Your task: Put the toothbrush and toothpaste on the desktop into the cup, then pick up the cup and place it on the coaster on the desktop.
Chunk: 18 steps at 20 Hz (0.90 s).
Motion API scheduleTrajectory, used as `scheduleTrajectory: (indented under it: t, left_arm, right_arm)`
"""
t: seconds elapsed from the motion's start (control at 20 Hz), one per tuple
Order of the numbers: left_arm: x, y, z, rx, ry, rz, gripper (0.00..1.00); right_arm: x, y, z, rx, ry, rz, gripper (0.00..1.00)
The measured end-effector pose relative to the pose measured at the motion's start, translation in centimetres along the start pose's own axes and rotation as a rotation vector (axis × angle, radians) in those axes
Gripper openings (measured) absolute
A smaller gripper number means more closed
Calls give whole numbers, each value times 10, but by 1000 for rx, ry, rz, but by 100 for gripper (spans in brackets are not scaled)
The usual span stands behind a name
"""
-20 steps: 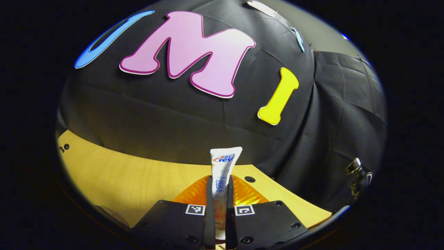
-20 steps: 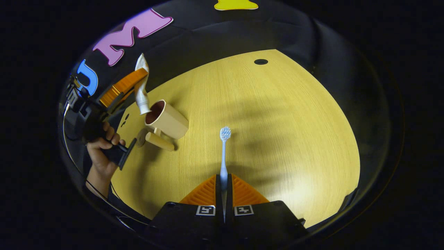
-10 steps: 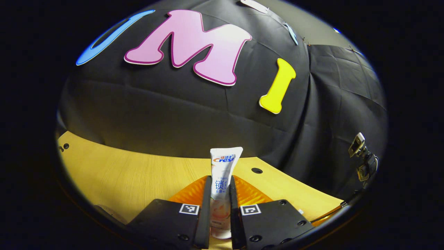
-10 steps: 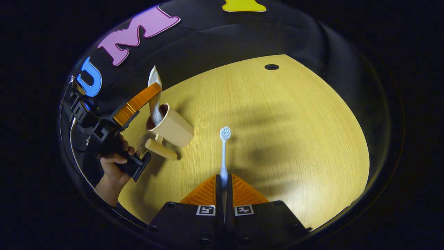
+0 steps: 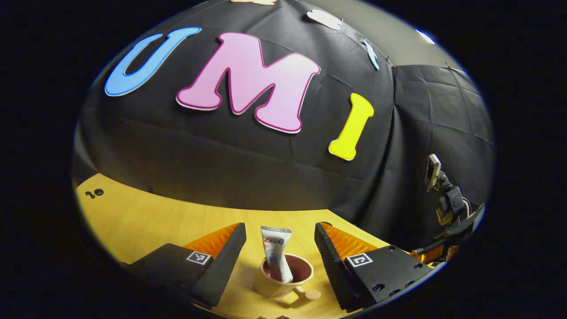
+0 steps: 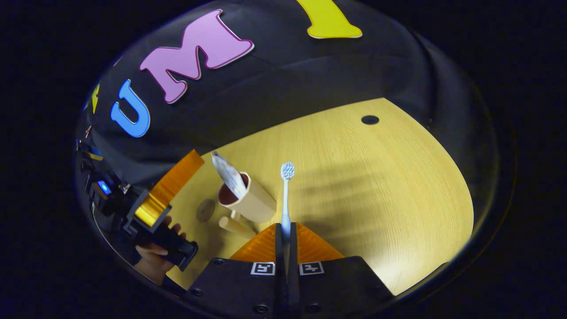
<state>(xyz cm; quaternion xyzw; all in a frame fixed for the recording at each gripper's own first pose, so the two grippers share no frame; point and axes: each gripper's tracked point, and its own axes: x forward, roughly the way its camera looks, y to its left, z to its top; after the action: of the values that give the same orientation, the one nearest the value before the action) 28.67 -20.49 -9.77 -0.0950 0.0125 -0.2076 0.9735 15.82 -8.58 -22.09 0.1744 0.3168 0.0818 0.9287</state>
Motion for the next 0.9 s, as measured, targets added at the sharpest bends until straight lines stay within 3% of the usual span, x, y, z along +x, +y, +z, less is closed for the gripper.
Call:
scheduleTrajectory:
  t: [0.45, 0.7, 0.9]
  left_arm:
    - [-107, 10, -36, -122, 77, 117, 95]
    - [-124, 29, -44, -189, 71, 172, 95]
    - [-125, 38, -49, -175, 71, 178, 95]
  right_arm:
    - [35, 65, 75, 11, -227, 158, 5]
    - [54, 81, 89, 1, -315, 193, 5]
    - [69, 89, 97, -29, -397, 204, 5]
